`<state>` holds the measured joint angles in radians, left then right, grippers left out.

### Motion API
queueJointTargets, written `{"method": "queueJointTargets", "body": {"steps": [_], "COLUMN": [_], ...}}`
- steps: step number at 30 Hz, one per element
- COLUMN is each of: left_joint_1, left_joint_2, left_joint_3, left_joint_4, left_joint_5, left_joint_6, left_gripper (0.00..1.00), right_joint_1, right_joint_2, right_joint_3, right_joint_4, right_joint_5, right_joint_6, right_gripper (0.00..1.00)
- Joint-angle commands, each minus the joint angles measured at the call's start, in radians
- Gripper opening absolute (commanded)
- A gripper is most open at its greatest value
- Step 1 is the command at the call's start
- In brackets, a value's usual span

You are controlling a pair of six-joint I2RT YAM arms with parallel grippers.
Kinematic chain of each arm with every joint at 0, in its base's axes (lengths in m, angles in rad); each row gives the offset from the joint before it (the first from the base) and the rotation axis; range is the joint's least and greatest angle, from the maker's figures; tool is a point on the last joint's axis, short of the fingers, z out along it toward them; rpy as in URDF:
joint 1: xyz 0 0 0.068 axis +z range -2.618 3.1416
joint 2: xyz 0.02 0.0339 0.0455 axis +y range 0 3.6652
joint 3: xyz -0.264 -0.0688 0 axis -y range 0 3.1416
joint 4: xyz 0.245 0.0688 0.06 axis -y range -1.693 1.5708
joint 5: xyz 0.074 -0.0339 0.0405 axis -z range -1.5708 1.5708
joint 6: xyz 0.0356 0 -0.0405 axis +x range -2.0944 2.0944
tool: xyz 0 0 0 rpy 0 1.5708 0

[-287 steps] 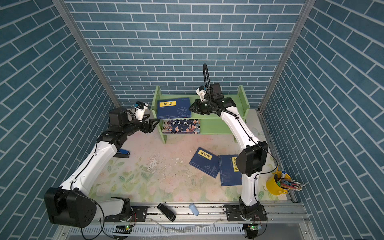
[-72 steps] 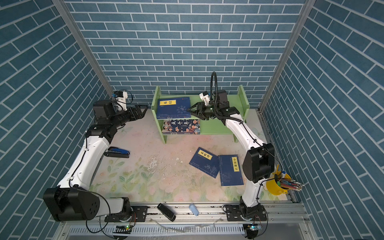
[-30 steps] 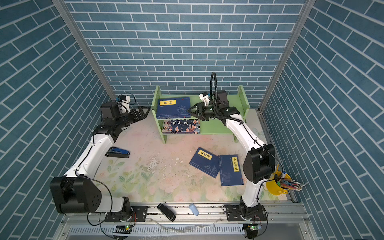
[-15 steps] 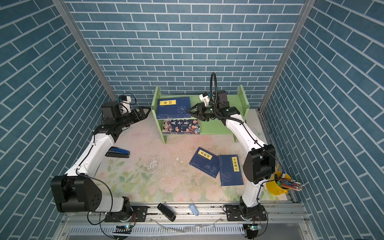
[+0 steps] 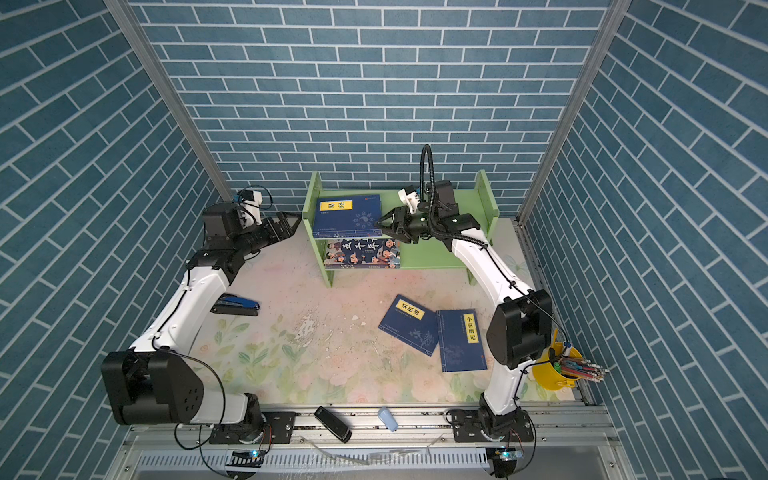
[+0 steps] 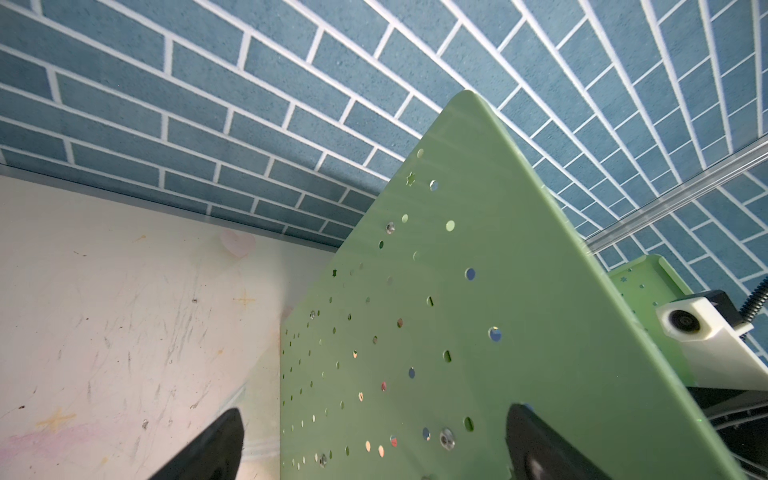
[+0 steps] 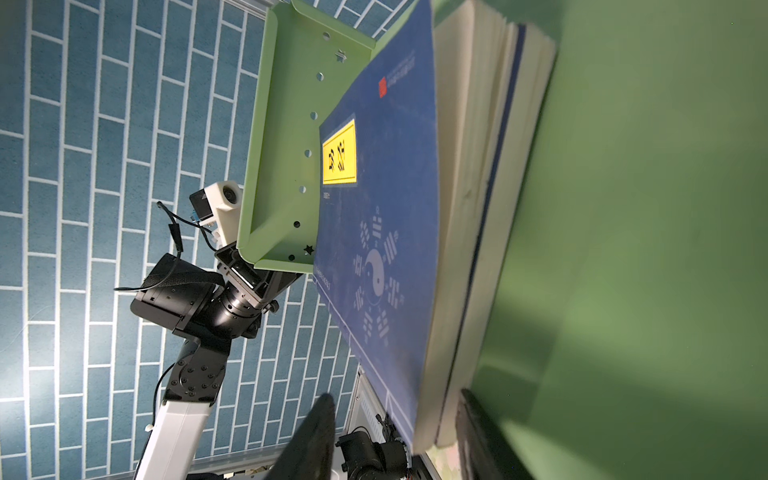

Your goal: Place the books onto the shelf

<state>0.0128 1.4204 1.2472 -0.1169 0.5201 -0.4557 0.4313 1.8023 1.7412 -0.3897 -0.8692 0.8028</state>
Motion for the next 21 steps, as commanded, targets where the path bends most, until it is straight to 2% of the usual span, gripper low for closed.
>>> {"method": "queueJointTargets", "body": {"steps": [1, 8, 11, 19, 21], "left_joint_1": [-0.004, -0.004, -0.004, -0.008, -0.013], "left_joint_2": [-0.010, -0.118, -0.159, -0.144, -0.135], "left_joint_3": [-0.014, -0.094, -0.139, -0.189, -0.190], "left_joint_4": [0.005, 0.000, 0.001, 0.078, 0.090], "left_joint_5": [-0.003, -0.034, -0.032, 0.175, 0.181], "left_joint_6": [0.050, 0.350, 0.431, 0.442, 0.450], "left_gripper": [1.00, 1.00, 1.00, 1.00, 1.00], "right_joint_1": [0.027, 0.005, -0.013, -0.054, -0.060], "right_joint_2": [-0.039, -0.058, -0.075, -0.144, -0.168], "right_joint_3": [0.004, 0.044, 0.032, -0.031, -0.050], "right_joint_4": [-0.025, -0.074, -0.039, 0.067, 0.071], "right_joint_5": [-0.005, 0.101, 0.126, 0.157, 0.166], "right_joint_6": [-0.052, -0.102, -0.098, -0.056, -0.056], "right_gripper": [0.49, 0.51, 0.51, 0.51, 0.51]}}
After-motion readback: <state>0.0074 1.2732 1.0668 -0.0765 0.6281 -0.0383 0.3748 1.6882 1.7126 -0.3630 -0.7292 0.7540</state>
